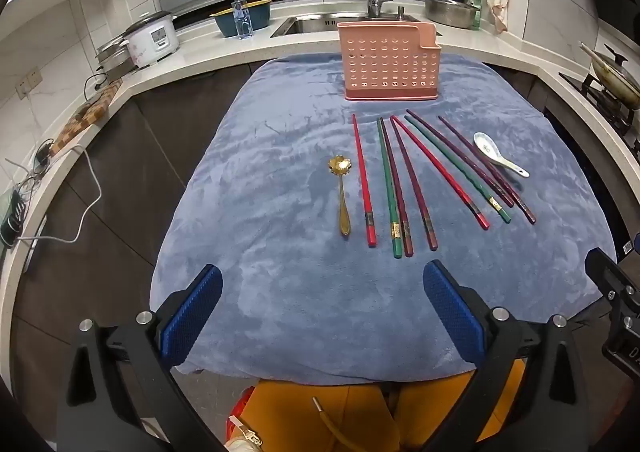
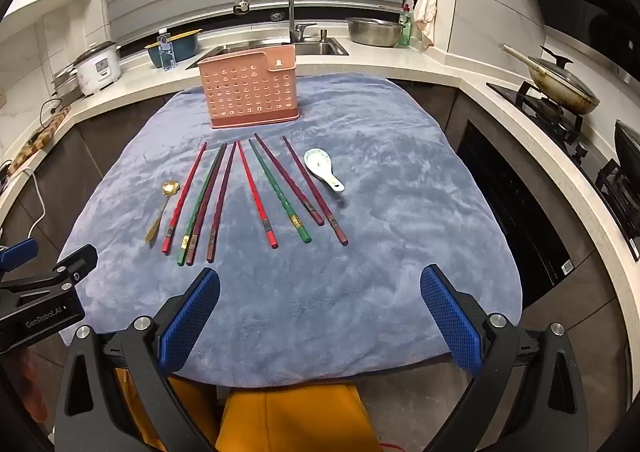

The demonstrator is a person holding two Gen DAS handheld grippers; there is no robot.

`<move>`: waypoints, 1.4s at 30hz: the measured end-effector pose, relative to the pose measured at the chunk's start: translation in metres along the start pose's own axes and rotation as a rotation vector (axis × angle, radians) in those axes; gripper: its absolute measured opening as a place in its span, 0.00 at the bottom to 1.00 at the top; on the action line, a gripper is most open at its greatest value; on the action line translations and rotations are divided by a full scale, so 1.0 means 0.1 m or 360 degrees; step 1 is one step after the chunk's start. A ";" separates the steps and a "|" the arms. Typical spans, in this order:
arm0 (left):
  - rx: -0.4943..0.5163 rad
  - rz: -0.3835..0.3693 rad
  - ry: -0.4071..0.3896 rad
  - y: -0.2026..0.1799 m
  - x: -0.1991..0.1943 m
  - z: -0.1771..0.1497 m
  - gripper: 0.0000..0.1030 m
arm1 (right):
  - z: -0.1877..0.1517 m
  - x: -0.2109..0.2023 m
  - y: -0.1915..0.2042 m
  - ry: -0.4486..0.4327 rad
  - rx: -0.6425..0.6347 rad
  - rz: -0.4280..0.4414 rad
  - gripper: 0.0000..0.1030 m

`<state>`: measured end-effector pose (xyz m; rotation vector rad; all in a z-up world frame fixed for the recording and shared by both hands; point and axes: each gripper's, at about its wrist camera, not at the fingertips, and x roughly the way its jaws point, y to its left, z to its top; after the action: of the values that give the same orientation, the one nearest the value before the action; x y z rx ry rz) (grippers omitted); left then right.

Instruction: Organize utensils

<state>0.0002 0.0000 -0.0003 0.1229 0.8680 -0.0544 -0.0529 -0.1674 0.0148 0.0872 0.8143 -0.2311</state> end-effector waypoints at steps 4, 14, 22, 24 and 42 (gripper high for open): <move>0.0002 -0.0003 -0.0004 0.00 0.00 0.00 0.93 | 0.00 0.00 0.00 -0.0001 -0.0004 -0.0003 0.93; 0.0006 0.0004 -0.0003 0.00 -0.01 0.00 0.93 | 0.00 0.00 0.01 -0.0003 -0.0007 -0.0007 0.93; 0.0004 0.0001 0.0002 0.01 0.00 0.00 0.93 | 0.00 0.01 0.00 -0.0004 -0.0006 -0.0006 0.93; 0.0004 0.0000 0.0003 0.01 0.00 0.01 0.93 | -0.01 0.01 0.00 -0.0004 -0.0005 -0.0005 0.93; 0.0007 0.0008 -0.0001 0.00 0.00 0.00 0.93 | 0.01 0.02 0.02 -0.0005 -0.0012 -0.0004 0.93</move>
<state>0.0003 0.0000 -0.0003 0.1289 0.8671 -0.0518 -0.0506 -0.1659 0.0145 0.0786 0.8125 -0.2302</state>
